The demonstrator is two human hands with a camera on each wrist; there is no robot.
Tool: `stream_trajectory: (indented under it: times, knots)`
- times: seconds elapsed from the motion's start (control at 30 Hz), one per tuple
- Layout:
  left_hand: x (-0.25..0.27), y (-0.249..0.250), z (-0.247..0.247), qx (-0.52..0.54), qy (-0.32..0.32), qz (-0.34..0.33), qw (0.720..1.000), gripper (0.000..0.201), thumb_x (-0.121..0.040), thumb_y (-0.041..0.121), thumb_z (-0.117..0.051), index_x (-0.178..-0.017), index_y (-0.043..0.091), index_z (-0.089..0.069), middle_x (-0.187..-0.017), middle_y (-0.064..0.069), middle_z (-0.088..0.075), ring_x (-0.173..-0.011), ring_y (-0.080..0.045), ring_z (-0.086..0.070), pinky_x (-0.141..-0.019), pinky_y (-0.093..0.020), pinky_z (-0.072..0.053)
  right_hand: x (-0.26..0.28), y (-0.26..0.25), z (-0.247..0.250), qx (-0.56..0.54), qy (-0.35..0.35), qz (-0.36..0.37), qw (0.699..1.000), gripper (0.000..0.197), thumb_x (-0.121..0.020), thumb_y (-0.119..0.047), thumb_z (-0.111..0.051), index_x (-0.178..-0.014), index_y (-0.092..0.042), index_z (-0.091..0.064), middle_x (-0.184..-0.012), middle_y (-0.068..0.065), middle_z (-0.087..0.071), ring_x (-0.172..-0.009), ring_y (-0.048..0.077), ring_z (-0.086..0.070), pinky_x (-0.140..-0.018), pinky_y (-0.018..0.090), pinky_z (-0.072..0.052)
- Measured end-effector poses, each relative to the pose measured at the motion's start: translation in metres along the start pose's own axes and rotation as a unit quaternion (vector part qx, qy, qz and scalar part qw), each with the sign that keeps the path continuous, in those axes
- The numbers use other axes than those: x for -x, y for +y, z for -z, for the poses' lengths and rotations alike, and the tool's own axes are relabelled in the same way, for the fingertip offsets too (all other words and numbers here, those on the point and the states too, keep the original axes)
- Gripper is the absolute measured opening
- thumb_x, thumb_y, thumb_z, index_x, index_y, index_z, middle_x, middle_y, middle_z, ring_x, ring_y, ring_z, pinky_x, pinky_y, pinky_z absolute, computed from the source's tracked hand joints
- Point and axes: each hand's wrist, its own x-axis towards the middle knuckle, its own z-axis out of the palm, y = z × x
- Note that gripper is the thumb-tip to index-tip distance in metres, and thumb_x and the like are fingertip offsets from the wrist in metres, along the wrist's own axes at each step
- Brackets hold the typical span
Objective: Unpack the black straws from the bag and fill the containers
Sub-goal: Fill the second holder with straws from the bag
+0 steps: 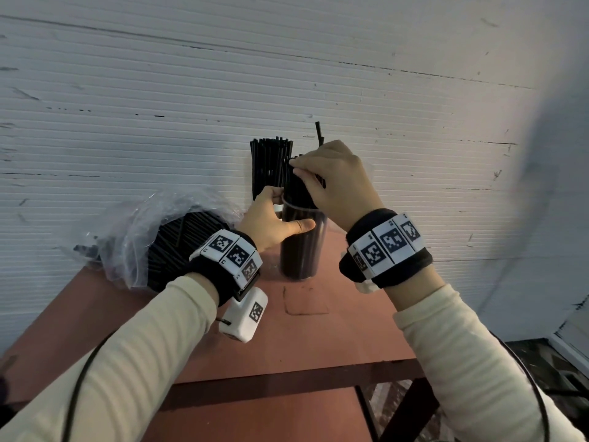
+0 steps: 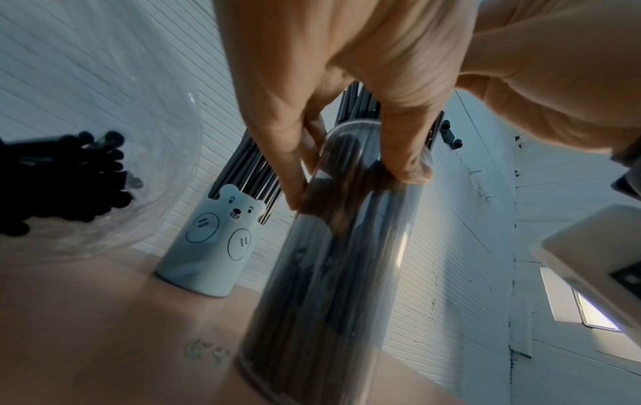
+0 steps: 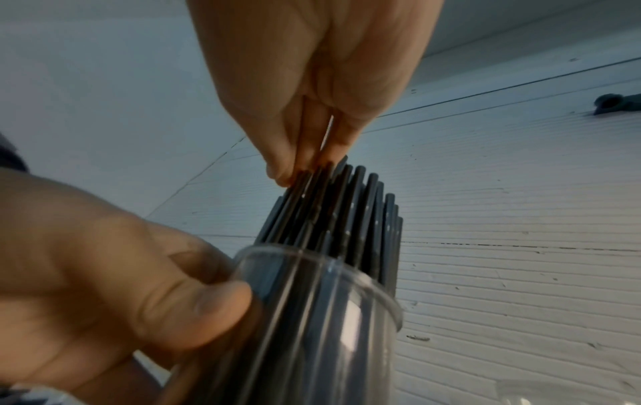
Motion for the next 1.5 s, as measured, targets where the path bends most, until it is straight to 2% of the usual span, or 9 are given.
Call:
stream_trajectory:
  times: [0.1,0.2,0.33,0.47,0.6,0.77,0.87,1.07,1.5]
  knots:
    - [0.000,0.000,-0.001,0.000,0.004,0.001,1.000,0.079,-0.068,0.034,-0.086,-0.132,0.014,-0.045,-0.122,0.008,-0.052,-0.117,-0.008,-0.048,-0.099,-0.023,-0.035,0.000,0.003,0.009,-0.025,0.008,-0.003,1.000,0.022,-0.090,-0.014,-0.061,-0.109,-0.009,-0.072,-0.096,0.003,-0.072,-0.103,0.023,-0.057,-0.091,0.015,-0.035]
    - [0.000,0.000,-0.001,-0.001,0.004,0.001,1.000,0.080,-0.068,0.034,-0.086,-0.133,0.014,-0.044,-0.122,0.008,-0.053,-0.117,-0.009,-0.048,-0.103,-0.025,-0.036,-0.009,0.010,0.019,-0.053,0.035,-0.035,0.997,0.034,-0.091,-0.019,-0.060,-0.124,-0.013,-0.063,-0.119,0.004,-0.063,-0.116,0.020,-0.054,-0.101,0.027,-0.041]
    - [0.000,0.001,0.000,0.001,0.001,0.003,1.000,0.080,-0.068,0.034,-0.086,-0.133,0.014,-0.044,-0.122,0.008,-0.052,-0.115,-0.008,-0.049,-0.102,-0.025,-0.037,-0.022,0.017,0.023,-0.084,-0.069,-0.105,0.989,0.042,-0.096,-0.017,-0.053,-0.138,-0.021,-0.051,-0.127,0.003,-0.060,-0.113,0.016,-0.056,-0.096,0.029,-0.047]
    - [0.000,0.000,0.000,0.010,0.000,0.005,1.000,0.079,-0.068,0.032,-0.087,-0.132,0.014,-0.045,-0.121,0.008,-0.053,-0.117,-0.010,-0.051,-0.104,-0.028,-0.040,-0.025,0.015,0.031,-0.120,-0.092,-0.144,0.978,0.034,-0.091,-0.011,-0.058,-0.121,-0.026,-0.059,-0.092,0.000,-0.070,-0.083,0.005,-0.062,-0.072,0.006,-0.043]
    - [0.000,0.000,-0.001,0.011,0.001,0.008,1.000,0.079,-0.067,0.033,-0.087,-0.132,0.015,-0.045,-0.122,0.009,-0.053,-0.120,-0.011,-0.051,-0.107,-0.031,-0.039,-0.020,0.010,0.041,-0.149,-0.039,-0.156,0.976,0.029,-0.086,-0.010,-0.066,-0.110,-0.024,-0.062,-0.075,-0.004,-0.066,-0.065,0.001,-0.056,-0.069,0.012,-0.047]
    - [-0.001,-0.001,-0.002,0.017,-0.001,0.012,1.000,0.081,-0.064,0.034,-0.088,-0.130,0.015,-0.046,-0.123,0.008,-0.054,-0.119,-0.015,-0.055,-0.109,-0.037,-0.040,-0.002,0.006,0.037,-0.172,0.041,-0.217,0.960,0.010,-0.081,-0.014,-0.073,-0.089,-0.014,-0.067,-0.074,-0.002,-0.068,-0.071,0.017,-0.067,-0.074,0.036,-0.057]
    - [-0.001,-0.001,-0.002,0.014,0.003,0.010,1.000,0.079,-0.065,0.033,-0.088,-0.130,0.014,-0.046,-0.124,0.006,-0.054,-0.118,-0.014,-0.054,-0.108,-0.033,-0.039,0.004,0.005,0.027,-0.158,0.035,-0.236,0.958,0.008,-0.081,-0.016,-0.074,-0.081,-0.016,-0.066,-0.071,-0.003,-0.067,-0.070,0.016,-0.067,-0.073,0.034,-0.057]
    - [0.001,0.001,-0.001,0.007,0.003,0.006,1.000,0.078,-0.067,0.033,-0.087,-0.130,0.014,-0.045,-0.120,0.009,-0.052,-0.115,-0.009,-0.050,-0.104,-0.026,-0.037,0.004,0.002,0.021,-0.114,0.014,-0.176,0.978,0.022,-0.087,-0.011,-0.065,-0.107,-0.016,-0.059,-0.073,-0.006,-0.063,-0.069,0.003,-0.058,-0.066,0.006,-0.041]
    - [0.000,0.000,0.000,0.010,-0.004,0.005,1.000,0.076,-0.070,0.030,-0.086,-0.131,0.013,-0.044,-0.122,0.008,-0.052,-0.111,-0.005,-0.046,-0.097,-0.021,-0.032,-0.002,0.013,0.016,-0.119,0.046,-0.192,0.973,0.008,-0.085,-0.016,-0.067,-0.092,-0.014,-0.065,-0.078,-0.006,-0.067,-0.082,0.018,-0.064,-0.083,0.036,-0.052]
